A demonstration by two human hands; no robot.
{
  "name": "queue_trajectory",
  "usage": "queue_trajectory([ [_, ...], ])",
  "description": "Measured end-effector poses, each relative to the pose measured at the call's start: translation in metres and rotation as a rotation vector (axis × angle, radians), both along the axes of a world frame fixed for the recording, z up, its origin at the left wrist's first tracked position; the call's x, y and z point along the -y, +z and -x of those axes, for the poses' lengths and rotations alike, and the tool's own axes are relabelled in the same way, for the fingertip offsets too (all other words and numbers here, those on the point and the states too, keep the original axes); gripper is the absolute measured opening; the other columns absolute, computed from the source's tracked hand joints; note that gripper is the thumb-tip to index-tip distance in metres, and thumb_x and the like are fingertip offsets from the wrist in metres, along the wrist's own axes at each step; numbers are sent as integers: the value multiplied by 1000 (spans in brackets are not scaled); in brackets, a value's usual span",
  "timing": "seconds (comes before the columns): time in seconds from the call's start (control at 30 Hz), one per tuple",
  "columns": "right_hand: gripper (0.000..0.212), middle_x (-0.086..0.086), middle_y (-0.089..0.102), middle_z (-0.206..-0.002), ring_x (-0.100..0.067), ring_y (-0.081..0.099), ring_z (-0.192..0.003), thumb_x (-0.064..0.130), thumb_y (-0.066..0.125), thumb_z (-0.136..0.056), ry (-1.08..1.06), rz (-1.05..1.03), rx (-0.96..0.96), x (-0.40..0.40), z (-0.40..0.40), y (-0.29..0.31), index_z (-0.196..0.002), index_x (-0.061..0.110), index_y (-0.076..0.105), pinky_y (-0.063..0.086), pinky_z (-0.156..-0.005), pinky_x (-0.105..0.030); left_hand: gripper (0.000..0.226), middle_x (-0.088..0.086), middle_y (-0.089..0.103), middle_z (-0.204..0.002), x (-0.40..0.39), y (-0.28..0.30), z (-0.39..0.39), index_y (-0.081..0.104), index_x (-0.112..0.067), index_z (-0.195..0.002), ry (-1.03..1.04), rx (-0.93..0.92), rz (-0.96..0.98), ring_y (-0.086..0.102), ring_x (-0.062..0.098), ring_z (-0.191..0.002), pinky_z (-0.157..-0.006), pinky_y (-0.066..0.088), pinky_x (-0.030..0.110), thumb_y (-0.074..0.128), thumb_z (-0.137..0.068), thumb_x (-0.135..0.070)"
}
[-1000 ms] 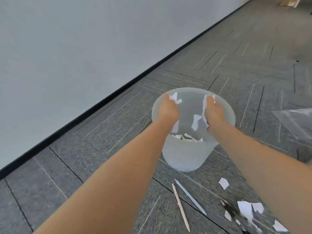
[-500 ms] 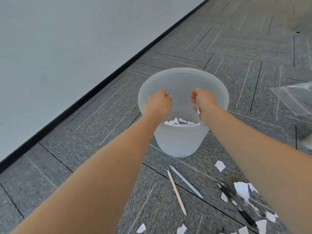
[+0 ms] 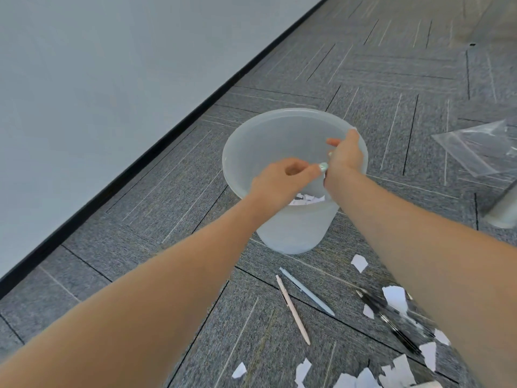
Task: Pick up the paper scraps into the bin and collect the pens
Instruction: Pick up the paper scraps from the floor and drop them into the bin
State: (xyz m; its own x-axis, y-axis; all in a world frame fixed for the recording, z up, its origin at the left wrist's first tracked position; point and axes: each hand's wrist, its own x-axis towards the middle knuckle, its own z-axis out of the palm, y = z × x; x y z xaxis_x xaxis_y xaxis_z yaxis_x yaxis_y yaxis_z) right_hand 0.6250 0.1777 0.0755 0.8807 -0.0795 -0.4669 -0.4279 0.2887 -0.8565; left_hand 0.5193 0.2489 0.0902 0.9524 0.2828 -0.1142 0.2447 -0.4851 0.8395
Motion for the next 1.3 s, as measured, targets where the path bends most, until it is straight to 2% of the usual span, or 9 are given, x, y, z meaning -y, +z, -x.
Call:
queue_trajectory([
  [0.07, 48, 1, 40, -61, -12, 35, -48, 45, 28, -96, 48, -111, 1, 0, 4, 5, -67, 15, 52, 33, -46, -23, 25, -18, 61, -72, 13, 0, -3, 60, -35, -66, -27, 17, -34, 59, 16, -86, -98, 41, 48, 54, -65, -60],
  [0.2, 48, 0, 42, -59, -10, 32, -45, 49, 32, -94, 55, -319, -24, 5, 6, 15, -70, 12, 54, 34, -47, -21, 23, -10, 53, -64, 3, 1, -9, 56, -23, -63, 131, 6, -121, 53, 22, -76, -92, 41, 42, 53, -86, -22],
  [0.33, 45, 2, 52, -70, -10, 47, -63, 51, 32, -94, 119, -269, 42, 15, 5, 23, -76, 17, 57, 37, -65, -27, 37, 2, 63, -114, -14, 8, 3, 52, -25, -125, 167, -238, -335, 55, 25, -112, -99, 31, 38, 46, -89, -20],
  [0.4, 39, 4, 54, -73, -8, 49, -69, 46, 33, -95, 152, -228, 87, 18, 10, 32, -76, 20, 56, 37, -71, -28, 38, -5, 54, -130, -17, 10, 13, 46, -29, -130, 125, -317, -504, 48, 21, -121, -107, 19, 38, 44, -92, -27],
  [0.6, 23, 7, 60, -79, -3, 57, -75, 16, 43, -96, 222, 134, 500, 81, 110, 6, -79, 23, 56, 46, -73, -19, 26, -2, 61, -120, -14, 7, 61, 66, -22, -109, 93, -44, -622, 51, 23, -114, -110, 20, 44, 46, -94, -25],
  [0.77, 14, 0, 57, -90, -8, 55, -83, 23, 43, -96, 518, 505, 250, 183, 244, -96, -96, 24, 57, 39, -67, -19, 34, 1, 67, -109, -9, -25, 154, 71, -16, -102, 32, 189, -635, 58, 23, -105, -101, 35, 52, 42, -91, -30],
  [0.87, 13, 9, 54, -101, -16, 53, -101, 30, 42, -96, 647, 629, 43, 229, 312, -126, -104, 26, 51, 37, -69, -21, 33, 1, 68, -108, -2, -44, 219, 70, -15, -105, 16, -38, -581, 59, 25, -105, -103, 34, 50, 42, -95, -29],
  [1.07, 12, -3, 57, -111, -15, 54, -92, 26, 46, -95, 586, 634, -69, 255, 346, -83, -104, 24, 53, 39, -77, -31, 26, 1, 59, -84, 17, -24, 301, 60, -25, -96, -68, -637, -469, 62, 23, -89, -108, 30, 44, 34, -99, -31],
  [1.3, 12, -1, 58, -107, -16, 57, -89, 23, 46, -95, 862, 857, 45, 240, 257, -23, -102, 23, 55, 40, -66, -28, 34, 3, 66, -112, 32, -24, 309, 55, -25, -125, -90, -748, -318, 63, 21, -75, -94, 46, 40, 32, -99, -22],
])
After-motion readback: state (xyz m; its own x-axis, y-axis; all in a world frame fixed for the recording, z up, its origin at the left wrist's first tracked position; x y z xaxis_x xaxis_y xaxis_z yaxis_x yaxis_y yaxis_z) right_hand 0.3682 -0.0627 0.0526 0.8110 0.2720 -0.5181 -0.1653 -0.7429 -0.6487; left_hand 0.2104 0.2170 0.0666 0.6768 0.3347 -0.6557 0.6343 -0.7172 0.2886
